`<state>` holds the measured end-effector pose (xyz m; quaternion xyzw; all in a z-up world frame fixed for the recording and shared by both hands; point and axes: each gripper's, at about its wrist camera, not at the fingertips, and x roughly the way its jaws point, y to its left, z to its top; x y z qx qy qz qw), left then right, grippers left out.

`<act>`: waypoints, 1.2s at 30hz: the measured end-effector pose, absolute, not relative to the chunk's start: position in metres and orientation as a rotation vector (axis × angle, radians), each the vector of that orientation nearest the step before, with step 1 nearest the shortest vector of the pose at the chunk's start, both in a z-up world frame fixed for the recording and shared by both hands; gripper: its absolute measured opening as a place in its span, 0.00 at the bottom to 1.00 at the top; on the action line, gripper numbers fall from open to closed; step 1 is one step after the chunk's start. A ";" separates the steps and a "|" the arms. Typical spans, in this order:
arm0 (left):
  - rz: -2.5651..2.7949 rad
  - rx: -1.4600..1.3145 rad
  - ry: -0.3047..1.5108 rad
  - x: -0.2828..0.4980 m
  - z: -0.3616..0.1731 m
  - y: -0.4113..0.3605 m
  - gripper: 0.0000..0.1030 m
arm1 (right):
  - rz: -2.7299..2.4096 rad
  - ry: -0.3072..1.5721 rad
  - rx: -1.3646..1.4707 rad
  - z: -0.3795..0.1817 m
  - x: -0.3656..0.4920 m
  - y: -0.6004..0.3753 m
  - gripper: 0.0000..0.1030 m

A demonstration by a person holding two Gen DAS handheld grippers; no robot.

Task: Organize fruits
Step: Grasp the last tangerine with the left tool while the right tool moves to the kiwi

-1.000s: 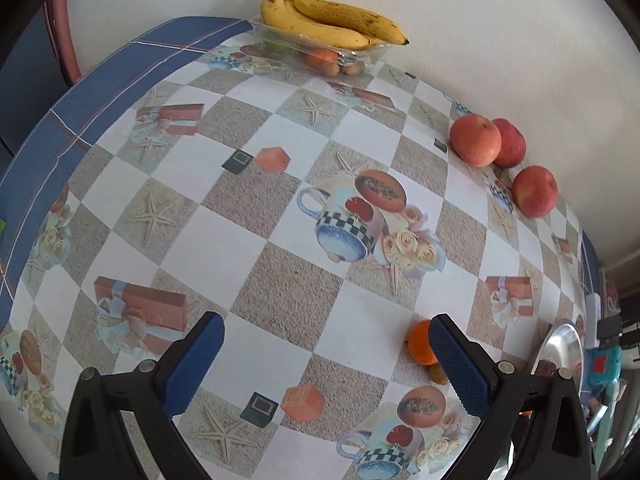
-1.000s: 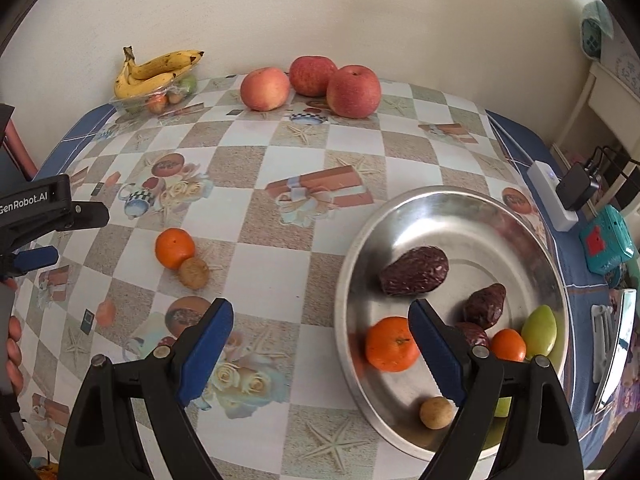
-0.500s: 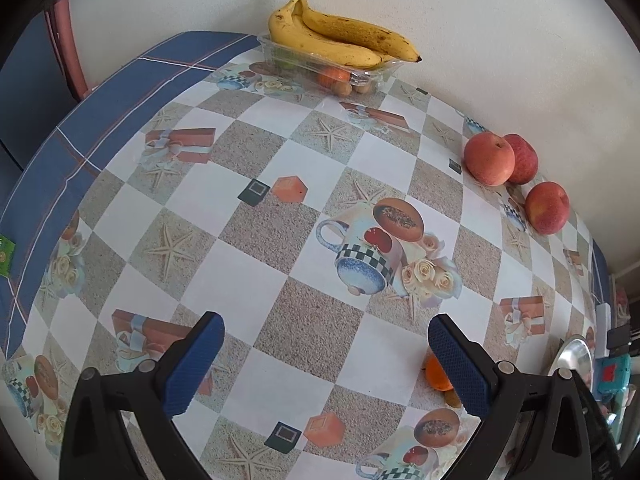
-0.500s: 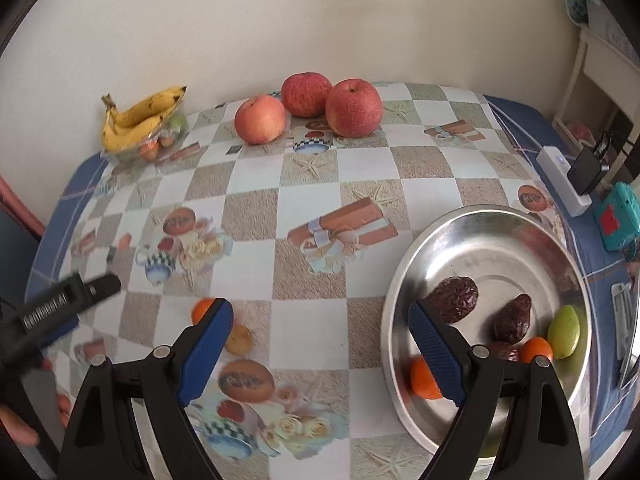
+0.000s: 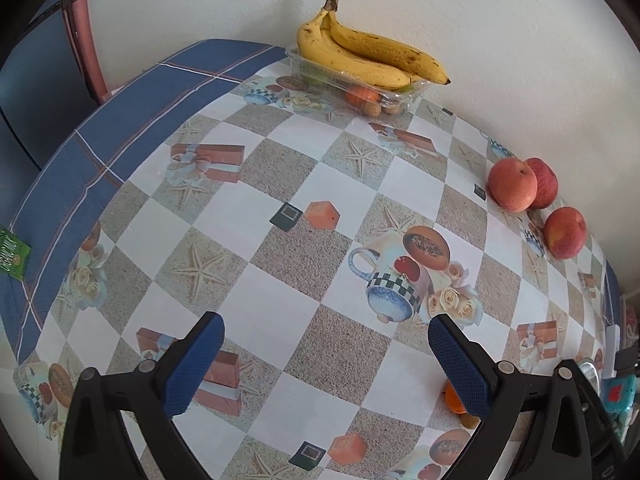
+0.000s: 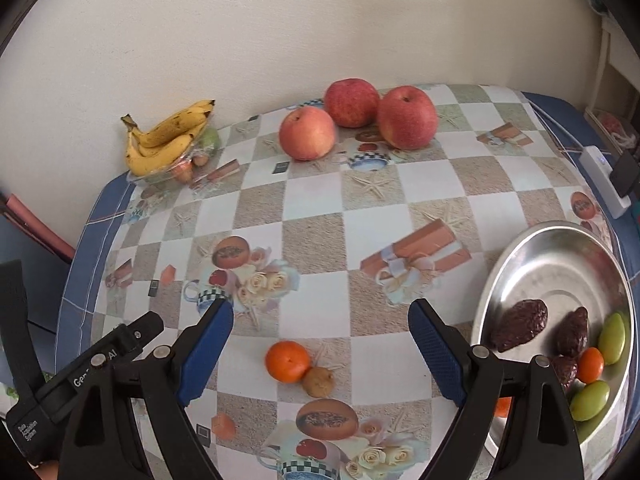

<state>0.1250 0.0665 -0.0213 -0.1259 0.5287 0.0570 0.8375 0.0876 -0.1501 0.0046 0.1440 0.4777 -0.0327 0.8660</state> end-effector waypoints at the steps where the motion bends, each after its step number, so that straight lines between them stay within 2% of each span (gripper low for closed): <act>1: 0.115 -0.266 1.119 0.124 -0.021 0.066 1.00 | -0.061 1.002 0.289 0.004 0.088 -0.148 0.87; 14: -0.092 -0.320 1.253 0.120 -0.045 0.020 0.99 | 0.009 1.062 0.185 -0.017 0.071 -0.146 0.87; 17: -0.138 -0.353 1.286 0.120 -0.058 0.010 0.98 | 0.016 1.111 0.153 -0.032 0.070 -0.141 0.79; 18: -0.159 -0.372 1.298 0.120 -0.062 0.007 0.98 | 0.022 1.131 0.136 -0.038 0.070 -0.138 0.72; 19: -0.175 -0.383 1.308 0.120 -0.065 0.004 0.94 | 0.027 1.146 0.128 -0.043 0.070 -0.136 0.66; 26: -0.250 -0.365 1.326 0.120 -0.077 -0.016 0.71 | 0.055 1.204 0.121 -0.069 0.070 -0.130 0.53; 28: -0.271 -0.382 1.324 0.121 -0.080 -0.019 0.61 | 0.058 1.206 0.135 -0.071 0.070 -0.132 0.45; 30: -0.306 -0.387 1.311 0.122 -0.080 -0.022 0.48 | 0.066 1.202 0.160 -0.073 0.070 -0.134 0.41; 32: -0.345 -0.430 1.315 0.122 -0.081 -0.024 0.32 | 0.080 1.198 0.192 -0.074 0.070 -0.135 0.34; 34: -0.352 -0.434 1.315 0.121 -0.081 -0.025 0.32 | 0.083 1.194 0.208 -0.074 0.070 -0.137 0.27; 36: -0.353 -0.434 1.318 0.121 -0.080 -0.025 0.32 | 0.086 1.192 0.211 -0.074 0.070 -0.137 0.26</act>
